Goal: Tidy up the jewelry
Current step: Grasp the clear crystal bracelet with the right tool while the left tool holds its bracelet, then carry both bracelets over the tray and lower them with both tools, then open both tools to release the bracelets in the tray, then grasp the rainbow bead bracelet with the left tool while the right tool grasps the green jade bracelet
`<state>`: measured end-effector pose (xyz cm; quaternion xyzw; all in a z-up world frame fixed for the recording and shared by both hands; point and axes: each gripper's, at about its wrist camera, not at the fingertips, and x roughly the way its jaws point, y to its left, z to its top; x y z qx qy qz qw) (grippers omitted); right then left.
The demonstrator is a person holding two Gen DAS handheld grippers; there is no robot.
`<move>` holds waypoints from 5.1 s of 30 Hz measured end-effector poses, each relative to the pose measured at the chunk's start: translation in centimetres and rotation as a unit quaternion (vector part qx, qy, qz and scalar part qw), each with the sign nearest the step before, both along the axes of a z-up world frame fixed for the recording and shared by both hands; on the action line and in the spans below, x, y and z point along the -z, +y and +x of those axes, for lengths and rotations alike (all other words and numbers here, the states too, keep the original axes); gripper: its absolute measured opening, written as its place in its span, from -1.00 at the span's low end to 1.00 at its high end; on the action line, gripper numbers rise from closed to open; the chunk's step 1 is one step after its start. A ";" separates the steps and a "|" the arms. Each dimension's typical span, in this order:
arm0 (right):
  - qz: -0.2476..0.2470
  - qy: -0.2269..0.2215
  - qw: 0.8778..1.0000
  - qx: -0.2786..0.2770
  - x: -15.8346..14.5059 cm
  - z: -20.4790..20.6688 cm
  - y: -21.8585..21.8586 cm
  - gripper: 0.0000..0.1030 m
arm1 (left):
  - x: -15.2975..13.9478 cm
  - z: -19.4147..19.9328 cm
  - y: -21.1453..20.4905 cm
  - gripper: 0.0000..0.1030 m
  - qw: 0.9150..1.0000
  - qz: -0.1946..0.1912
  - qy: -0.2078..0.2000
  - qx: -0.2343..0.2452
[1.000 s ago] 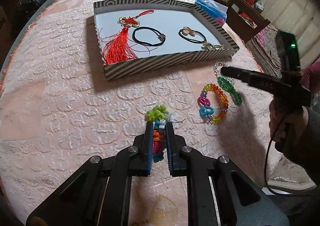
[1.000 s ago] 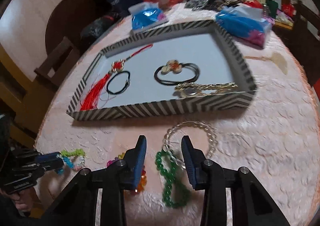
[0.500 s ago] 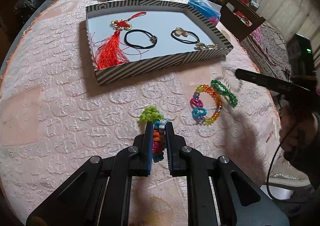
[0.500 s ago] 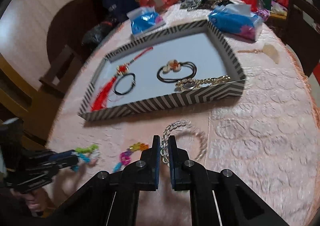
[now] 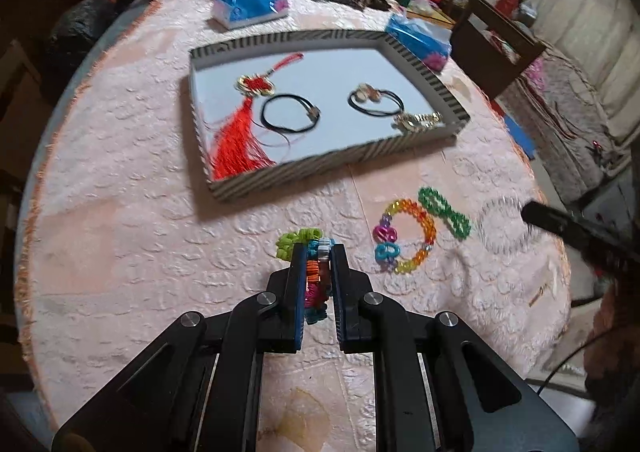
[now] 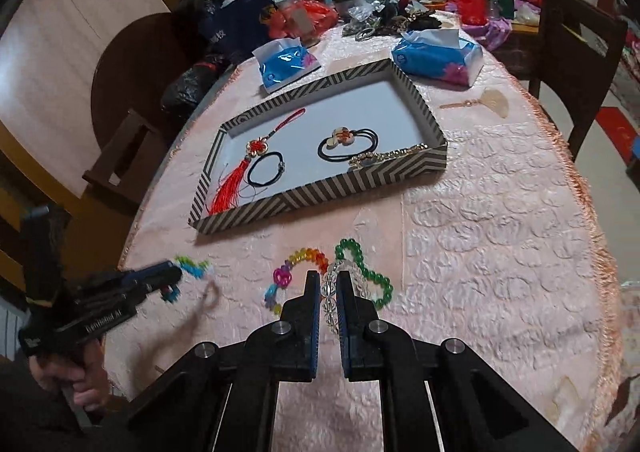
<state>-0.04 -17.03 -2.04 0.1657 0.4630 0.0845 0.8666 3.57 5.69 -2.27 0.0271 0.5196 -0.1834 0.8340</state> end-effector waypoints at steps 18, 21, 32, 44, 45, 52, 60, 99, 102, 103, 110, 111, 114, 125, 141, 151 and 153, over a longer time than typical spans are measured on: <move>-0.043 -0.028 0.999 0.004 -2.6 -1.8 0.8 -0.86 | -3.0 -1.3 -0.6 -0.80 0.999 0.027 -0.039 -0.008; -0.045 -0.030 0.999 0.006 -2.7 -1.8 0.6 -0.86 | -3.2 -1.2 -0.6 -0.80 0.999 0.022 -0.041 -0.008; -0.048 -0.028 0.998 0.009 -2.7 -0.8 -0.3 -0.86 | -4.0 0.1 0.4 -0.80 0.999 -0.013 -0.043 -0.017; -0.049 -0.036 0.998 -0.007 -3.1 2.9 -1.2 -0.86 | -6.0 3.9 0.2 -0.80 0.997 -0.043 -0.065 -0.021; -0.050 -0.037 0.998 -0.007 -3.1 3.4 -1.3 -0.86 | -6.3 4.5 0.0 -0.80 0.996 -0.043 -0.069 -0.022; -0.057 -0.043 0.997 -0.018 -3.7 8.2 -2.0 -0.86 | -6.3 9.5 -1.2 -0.80 0.996 -0.044 -0.077 -0.022; -0.047 -0.047 0.997 -0.034 -2.7 14.2 -1.9 -0.86 | -3.0 15.0 -3.1 -0.80 0.996 -0.057 -0.056 -0.025; -0.025 -0.005 1.000 -0.007 2.4 11.2 -3.6 -0.84 | 1.9 12.0 -1.8 -0.12 0.999 -0.019 -0.024 -0.019; -0.024 0.007 1.000 -0.001 3.3 8.9 -3.8 -0.84 | 2.0 9.1 -2.5 0.00 0.999 -0.029 -0.026 0.008; -0.024 0.014 1.000 -0.001 3.7 8.3 -3.8 -0.83 | 2.3 8.4 -2.9 0.02 0.999 -0.030 -0.025 0.019; -0.037 0.039 0.998 -0.044 7.1 5.4 -1.4 -0.45 | 7.1 4.1 -7.1 0.02 0.996 -0.004 0.023 0.084; -0.045 0.033 0.997 -0.052 7.3 5.2 -0.9 -0.41 | 7.5 3.9 -7.3 0.02 0.996 -0.001 0.024 0.087; -0.058 0.035 0.995 -0.078 8.2 5.0 0.3 -0.41 | 7.9 2.9 -7.9 0.01 0.995 0.018 0.004 0.103; -0.118 0.019 0.988 -0.099 8.7 4.2 1.2 -0.65 | 7.8 2.0 -4.6 -0.87 0.996 0.025 0.012 0.082; 0.001 -0.011 1.000 -0.019 3.0 -1.1 -0.7 -0.86 | 2.0 -0.1 -2.6 -0.94 0.996 -0.032 -0.011 0.080; 0.009 -0.029 0.999 -0.009 1.3 -2.5 -0.2 -0.86 | 0.2 -1.5 -2.4 -0.94 0.995 -0.049 -0.022 0.089; 0.011 -0.032 0.999 -0.008 1.1 -2.6 -0.2 -0.86 | 0.0 -1.6 -2.2 -0.94 0.995 -0.050 -0.023 0.088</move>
